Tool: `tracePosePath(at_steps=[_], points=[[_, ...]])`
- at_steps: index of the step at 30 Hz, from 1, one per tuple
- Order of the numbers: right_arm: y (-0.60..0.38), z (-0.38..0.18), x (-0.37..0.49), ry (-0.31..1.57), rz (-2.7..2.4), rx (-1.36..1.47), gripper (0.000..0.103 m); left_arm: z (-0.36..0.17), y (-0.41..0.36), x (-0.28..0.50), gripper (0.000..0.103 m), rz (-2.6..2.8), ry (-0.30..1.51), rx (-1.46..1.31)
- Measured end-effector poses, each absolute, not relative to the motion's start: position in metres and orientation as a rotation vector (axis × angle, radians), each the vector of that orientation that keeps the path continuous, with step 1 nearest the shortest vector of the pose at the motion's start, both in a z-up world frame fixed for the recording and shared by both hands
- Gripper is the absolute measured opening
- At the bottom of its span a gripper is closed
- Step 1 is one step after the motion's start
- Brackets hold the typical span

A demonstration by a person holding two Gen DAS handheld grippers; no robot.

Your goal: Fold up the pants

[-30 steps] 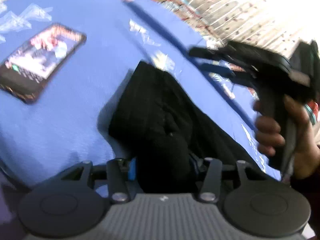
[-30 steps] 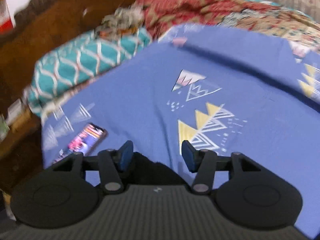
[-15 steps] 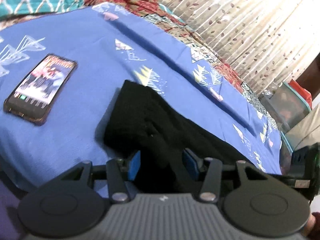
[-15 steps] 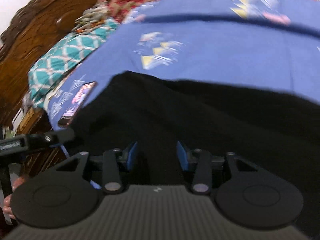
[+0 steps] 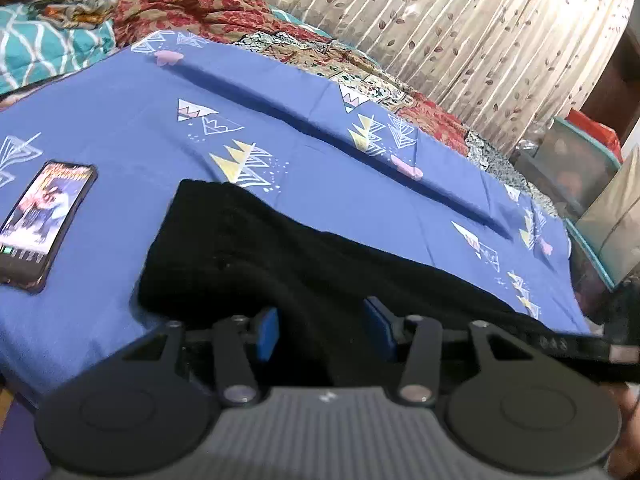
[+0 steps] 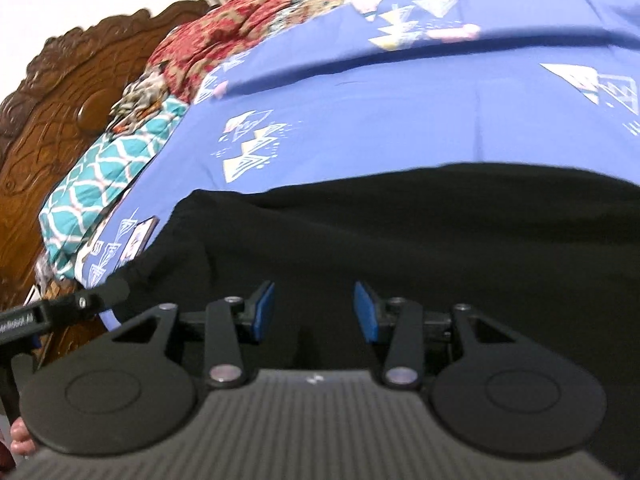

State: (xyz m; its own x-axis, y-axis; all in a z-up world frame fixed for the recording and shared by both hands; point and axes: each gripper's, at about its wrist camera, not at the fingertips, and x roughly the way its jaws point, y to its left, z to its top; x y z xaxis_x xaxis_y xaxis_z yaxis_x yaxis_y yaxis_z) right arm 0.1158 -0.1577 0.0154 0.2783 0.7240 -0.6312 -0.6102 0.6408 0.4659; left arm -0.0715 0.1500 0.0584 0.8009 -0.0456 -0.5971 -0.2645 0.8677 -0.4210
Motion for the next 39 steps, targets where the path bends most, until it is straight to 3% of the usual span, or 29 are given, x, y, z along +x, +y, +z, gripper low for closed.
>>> tracePosePath(at_steps=[3,18,26,35,39], points=[[-0.179,0.012,0.116,0.928,0.861,0.173,0.047,0.059,0.146,-0.058,0.038,0.136,0.654,-0.507],[-0.238,-0.008,0.123,0.971,0.729,0.349,0.047,0.064,0.135,-0.045,0.038,0.180,0.691,-0.440],[-0.262,0.001,0.130,0.895,0.709,0.353,0.048,0.067,0.127,-0.037,0.038,0.187,0.708,-0.396],[-0.310,-0.007,0.136,0.902,0.588,0.450,0.048,0.016,0.137,-0.010,0.038,0.264,0.895,-0.463],[-0.314,-0.012,0.132,0.918,0.573,0.449,0.048,0.015,0.142,-0.014,0.037,0.254,0.886,-0.479]])
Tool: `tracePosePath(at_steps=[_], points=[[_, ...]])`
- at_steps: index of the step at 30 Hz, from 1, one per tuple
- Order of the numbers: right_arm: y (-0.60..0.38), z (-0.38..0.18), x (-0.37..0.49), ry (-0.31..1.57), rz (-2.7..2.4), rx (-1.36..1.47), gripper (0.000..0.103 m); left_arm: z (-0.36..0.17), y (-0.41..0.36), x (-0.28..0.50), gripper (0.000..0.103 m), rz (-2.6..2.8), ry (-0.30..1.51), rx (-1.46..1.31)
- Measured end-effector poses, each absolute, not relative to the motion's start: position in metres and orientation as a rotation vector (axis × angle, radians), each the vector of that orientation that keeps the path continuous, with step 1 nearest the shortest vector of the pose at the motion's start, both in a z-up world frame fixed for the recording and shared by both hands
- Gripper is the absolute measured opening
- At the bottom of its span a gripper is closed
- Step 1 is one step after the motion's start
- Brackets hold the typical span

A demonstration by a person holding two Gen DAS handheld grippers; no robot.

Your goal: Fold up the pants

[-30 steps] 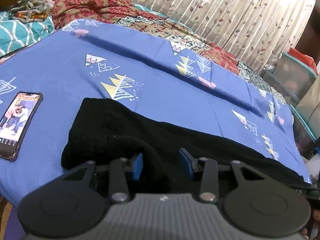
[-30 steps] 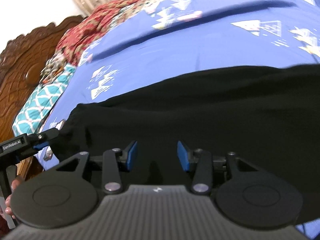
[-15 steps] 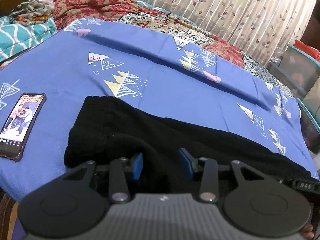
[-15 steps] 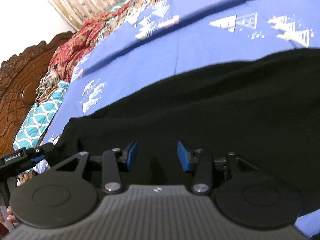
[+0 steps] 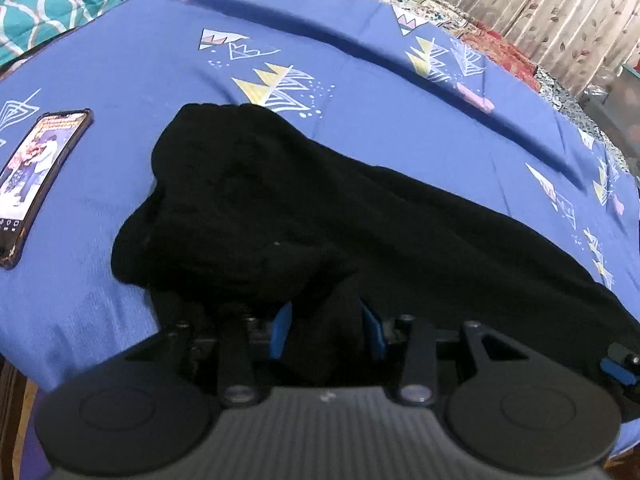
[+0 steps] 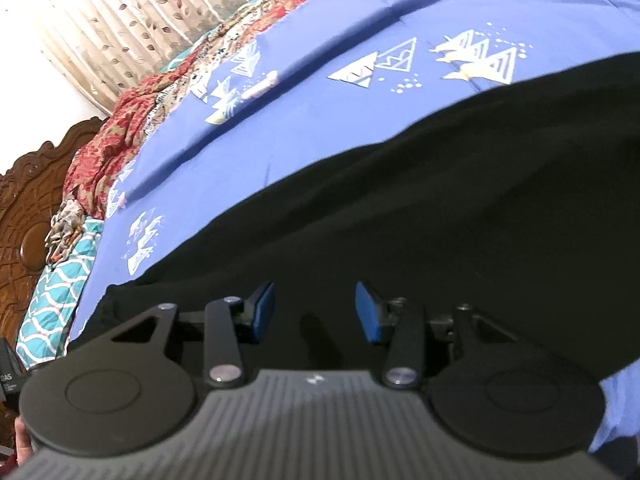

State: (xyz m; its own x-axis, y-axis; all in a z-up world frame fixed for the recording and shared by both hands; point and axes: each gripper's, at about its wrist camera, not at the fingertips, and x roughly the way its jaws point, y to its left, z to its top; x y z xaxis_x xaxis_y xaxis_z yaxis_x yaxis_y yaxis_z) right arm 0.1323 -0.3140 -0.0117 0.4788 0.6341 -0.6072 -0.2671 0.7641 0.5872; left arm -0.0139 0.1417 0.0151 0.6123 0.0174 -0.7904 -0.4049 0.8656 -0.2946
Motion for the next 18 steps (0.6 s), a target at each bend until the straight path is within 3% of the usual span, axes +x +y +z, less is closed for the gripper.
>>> tracePosePath(at_steps=[18], points=[[-0.322,-0.008,0.133,0.903,0.547,0.444,0.049,0.014,0.144,-0.017,0.037,0.241,0.885,-0.484]])
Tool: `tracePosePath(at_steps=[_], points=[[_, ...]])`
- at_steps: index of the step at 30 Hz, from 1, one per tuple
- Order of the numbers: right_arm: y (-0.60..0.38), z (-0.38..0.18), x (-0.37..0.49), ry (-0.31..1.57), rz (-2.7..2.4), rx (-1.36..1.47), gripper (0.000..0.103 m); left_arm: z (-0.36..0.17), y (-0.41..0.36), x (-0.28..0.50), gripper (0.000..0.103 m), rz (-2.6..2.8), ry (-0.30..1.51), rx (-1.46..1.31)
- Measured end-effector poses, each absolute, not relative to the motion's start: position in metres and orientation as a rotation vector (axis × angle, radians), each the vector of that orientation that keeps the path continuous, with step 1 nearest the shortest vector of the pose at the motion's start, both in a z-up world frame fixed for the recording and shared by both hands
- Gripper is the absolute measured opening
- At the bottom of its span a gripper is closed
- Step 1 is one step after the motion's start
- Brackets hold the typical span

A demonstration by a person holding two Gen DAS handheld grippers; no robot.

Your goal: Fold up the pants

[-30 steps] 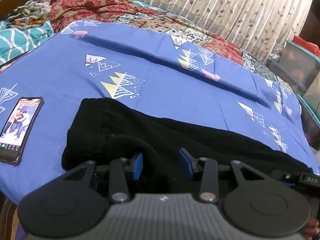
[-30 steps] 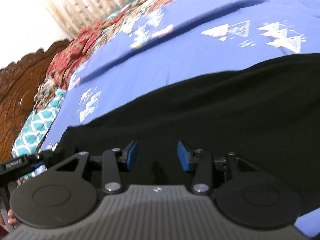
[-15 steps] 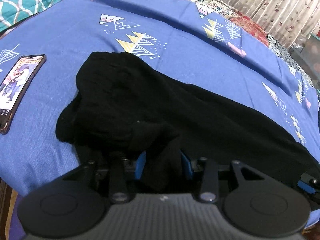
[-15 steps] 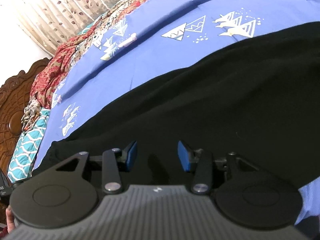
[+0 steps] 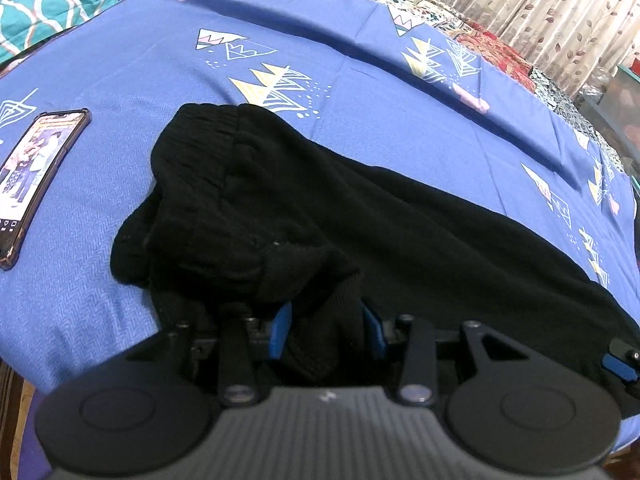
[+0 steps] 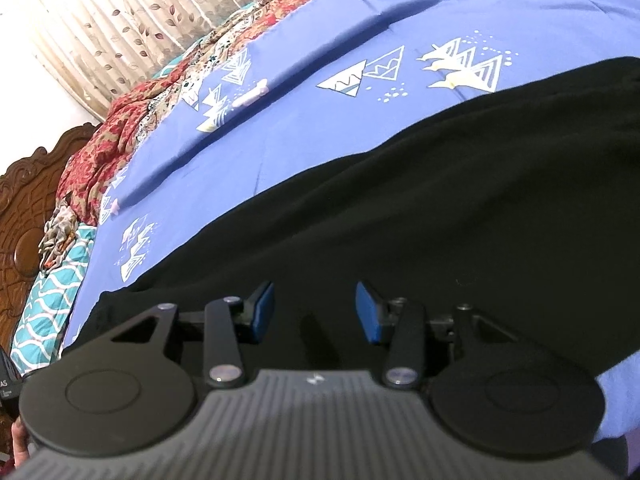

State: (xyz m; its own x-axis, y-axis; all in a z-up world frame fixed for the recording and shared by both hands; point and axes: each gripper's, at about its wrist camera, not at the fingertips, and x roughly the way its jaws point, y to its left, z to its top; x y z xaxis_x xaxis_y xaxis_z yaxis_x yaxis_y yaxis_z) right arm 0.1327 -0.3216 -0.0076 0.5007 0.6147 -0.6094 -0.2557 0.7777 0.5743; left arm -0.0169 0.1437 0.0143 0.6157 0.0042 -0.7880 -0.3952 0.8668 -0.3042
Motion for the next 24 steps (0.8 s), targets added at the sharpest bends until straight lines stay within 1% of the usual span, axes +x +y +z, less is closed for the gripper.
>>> tracePosePath(at_steps=[16,24], points=[[-0.316,-0.001,0.130,0.893,0.538,0.414,0.049,0.014,0.145,-0.021,0.037,0.225,0.877,-0.484],[-0.335,0.012,0.133,0.818,0.477,0.393,0.049,0.014,0.144,-0.021,0.037,0.228,0.877,-0.476]])
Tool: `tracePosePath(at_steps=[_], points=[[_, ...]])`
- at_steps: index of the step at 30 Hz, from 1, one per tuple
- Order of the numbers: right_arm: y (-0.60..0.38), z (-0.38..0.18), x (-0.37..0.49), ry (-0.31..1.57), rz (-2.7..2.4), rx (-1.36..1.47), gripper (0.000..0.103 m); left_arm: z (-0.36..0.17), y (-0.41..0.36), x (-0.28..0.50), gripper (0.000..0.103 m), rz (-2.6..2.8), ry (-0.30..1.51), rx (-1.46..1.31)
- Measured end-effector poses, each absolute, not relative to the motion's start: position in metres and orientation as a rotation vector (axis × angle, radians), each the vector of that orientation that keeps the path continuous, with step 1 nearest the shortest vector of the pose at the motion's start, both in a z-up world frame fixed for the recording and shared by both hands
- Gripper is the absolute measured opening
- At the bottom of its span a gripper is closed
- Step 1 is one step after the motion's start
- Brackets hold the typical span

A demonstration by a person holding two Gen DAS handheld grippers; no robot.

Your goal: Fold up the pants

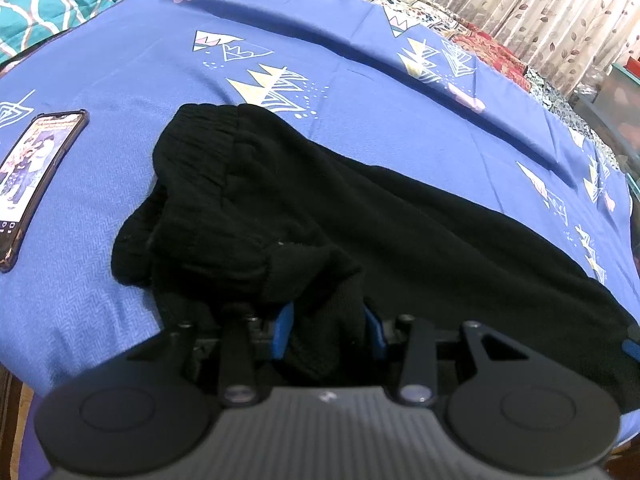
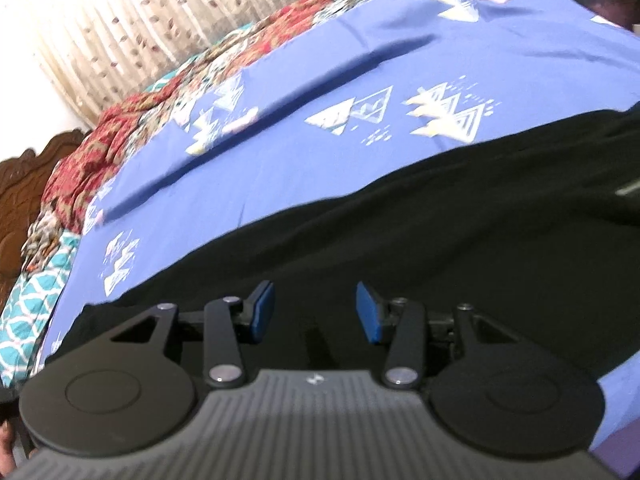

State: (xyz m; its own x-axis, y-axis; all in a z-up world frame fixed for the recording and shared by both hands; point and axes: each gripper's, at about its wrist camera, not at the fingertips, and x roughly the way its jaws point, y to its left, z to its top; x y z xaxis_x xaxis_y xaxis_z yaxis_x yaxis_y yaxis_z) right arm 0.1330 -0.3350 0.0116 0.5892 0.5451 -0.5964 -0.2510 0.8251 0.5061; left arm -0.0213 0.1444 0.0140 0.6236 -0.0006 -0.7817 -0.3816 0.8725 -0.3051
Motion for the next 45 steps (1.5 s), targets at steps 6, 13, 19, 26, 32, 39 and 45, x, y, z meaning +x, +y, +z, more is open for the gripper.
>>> tracePosePath(at_steps=[6,13,19,26,32,39,45], points=[[-0.374,0.020,0.139,0.752,0.371,0.399,0.049,0.041,0.123,-0.029,0.038,0.185,0.810,-0.387],[-0.433,0.014,0.149,0.716,0.226,0.547,0.050,0.039,0.108,-0.008,0.041,0.183,0.837,-0.357],[-0.451,-0.036,0.153,0.860,0.125,0.638,0.049,0.013,0.117,0.002,0.040,0.249,0.951,-0.371],[-0.446,-0.035,0.154,0.850,0.146,0.616,0.053,0.014,0.112,0.002,0.044,0.245,0.946,-0.341],[-0.454,-0.036,0.156,0.850,0.146,0.606,0.053,0.013,0.112,-0.001,0.044,0.234,0.942,-0.352],[-0.449,-0.033,0.159,0.857,0.133,0.586,0.053,0.012,0.116,-0.003,0.044,0.223,0.937,-0.362],[-0.448,-0.032,0.160,0.861,0.128,0.576,0.053,0.012,0.116,-0.003,0.044,0.218,0.936,-0.370]])
